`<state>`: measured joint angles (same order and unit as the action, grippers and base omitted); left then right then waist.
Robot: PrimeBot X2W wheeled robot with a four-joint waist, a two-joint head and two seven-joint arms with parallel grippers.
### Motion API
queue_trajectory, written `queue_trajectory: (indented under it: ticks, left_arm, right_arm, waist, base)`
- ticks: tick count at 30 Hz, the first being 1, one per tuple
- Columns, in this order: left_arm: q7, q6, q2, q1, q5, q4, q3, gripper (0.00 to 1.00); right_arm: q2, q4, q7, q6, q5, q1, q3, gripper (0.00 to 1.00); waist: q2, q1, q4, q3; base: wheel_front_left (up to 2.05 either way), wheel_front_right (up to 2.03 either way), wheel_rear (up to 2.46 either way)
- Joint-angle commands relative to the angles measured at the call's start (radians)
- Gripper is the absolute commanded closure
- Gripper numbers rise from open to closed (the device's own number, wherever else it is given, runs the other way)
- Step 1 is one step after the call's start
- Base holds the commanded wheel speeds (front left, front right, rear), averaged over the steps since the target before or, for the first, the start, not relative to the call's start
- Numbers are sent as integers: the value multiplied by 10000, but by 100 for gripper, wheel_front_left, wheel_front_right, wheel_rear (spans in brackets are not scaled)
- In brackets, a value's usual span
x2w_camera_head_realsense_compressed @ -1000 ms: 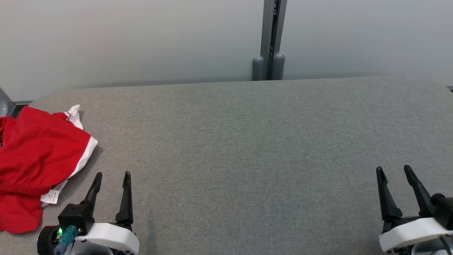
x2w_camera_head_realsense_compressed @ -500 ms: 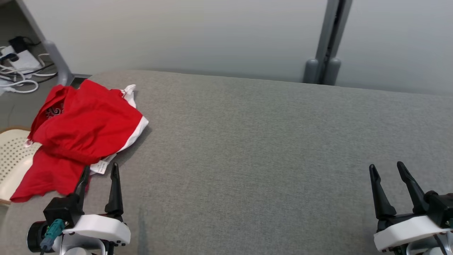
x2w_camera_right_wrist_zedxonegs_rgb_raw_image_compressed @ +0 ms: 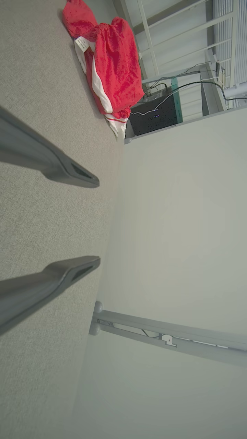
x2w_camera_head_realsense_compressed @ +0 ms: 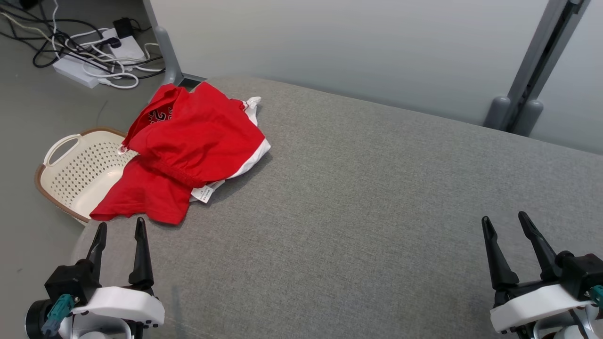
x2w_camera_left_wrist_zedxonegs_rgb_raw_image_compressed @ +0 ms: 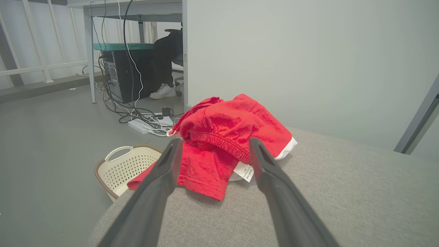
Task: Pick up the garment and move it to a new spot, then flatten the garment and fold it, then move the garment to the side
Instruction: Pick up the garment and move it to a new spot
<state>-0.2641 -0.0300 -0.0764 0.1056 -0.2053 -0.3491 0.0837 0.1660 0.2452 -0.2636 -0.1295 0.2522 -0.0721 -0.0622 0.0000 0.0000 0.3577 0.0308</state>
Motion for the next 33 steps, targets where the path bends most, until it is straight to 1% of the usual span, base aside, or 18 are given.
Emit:
queue_trajectory:
  ticks: [1, 8, 17, 23, 28, 33]
  left_arm:
    - [5, -58, -4, -108, 1, -16, 67, 0]
    - [5, -37, 68, -70, 72, 13, 121, 0]
    - [5, -119, 100, 52, 111, -74, 219, 0]
    - [5, -90, 136, 230, 124, -82, 219, 0]
    - [5, -164, 191, 1017, 11, -189, -59, 0]
    - [5, -202, 218, 2329, -48, -784, -404, 0]
  right_arm:
    - [37, -4, -17, -22, -28, -25, 15, 0]
    - [42, -92, -17, -22, -27, 12, 3, 0]
    - [98, -91, -17, -22, 3, -21, 56, 0]
    - [132, -167, -6, -21, 1, -61, 83, 0]
    - [281, -382, 85, -21, -16, -268, 160, 0]
    - [583, -812, 371, -21, -96, -611, 92, 0]
  waist:
    - [0, 0, 195, -10]
    - [0, 0, 352, 47]
    - [0, 0, 369, 139]
    - [0, 0, 392, 291]
    - [0, 0, 378, 757]
    - [0, 0, 107, 1637]
  base:
    - [0, 0, 0]
    - [0, 0, 0]
    - [0, 0, 0]
    - [0, 0, 0]
    - [0, 0, 0]
    - [0, 0, 0]
